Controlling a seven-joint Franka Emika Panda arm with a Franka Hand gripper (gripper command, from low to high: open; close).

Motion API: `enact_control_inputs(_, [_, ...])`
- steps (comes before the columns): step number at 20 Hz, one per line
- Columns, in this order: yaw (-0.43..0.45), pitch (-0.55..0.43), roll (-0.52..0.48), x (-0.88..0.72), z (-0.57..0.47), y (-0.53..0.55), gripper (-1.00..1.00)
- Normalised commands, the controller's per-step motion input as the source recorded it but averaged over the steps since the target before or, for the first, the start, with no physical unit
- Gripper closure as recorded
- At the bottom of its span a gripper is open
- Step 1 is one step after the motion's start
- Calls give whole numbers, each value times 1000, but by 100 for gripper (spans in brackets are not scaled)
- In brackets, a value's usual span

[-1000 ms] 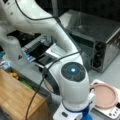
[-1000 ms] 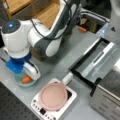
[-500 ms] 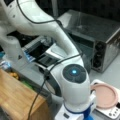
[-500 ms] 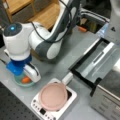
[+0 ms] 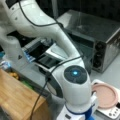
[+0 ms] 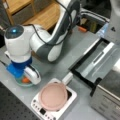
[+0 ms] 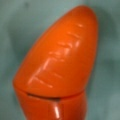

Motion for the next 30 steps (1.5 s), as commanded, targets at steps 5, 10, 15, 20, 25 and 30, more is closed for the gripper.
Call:
enact_control_inputs(5, [24, 131, -187, 310, 44, 70, -100])
enact_control_inputs(10, [37, 127, -140, 302, 34, 43, -100])
enact_control_inputs(15, [71, 146, -64, 276, 54, 8, -100])
enact_control_inputs(20, [85, 174, -55, 248, 74, -30, -100])
enact_control_inputs(25, [81, 186, -81, 236, 90, -39, -100])
enact_control_inputs(30, [94, 150, -59, 263, 47, -37, 100])
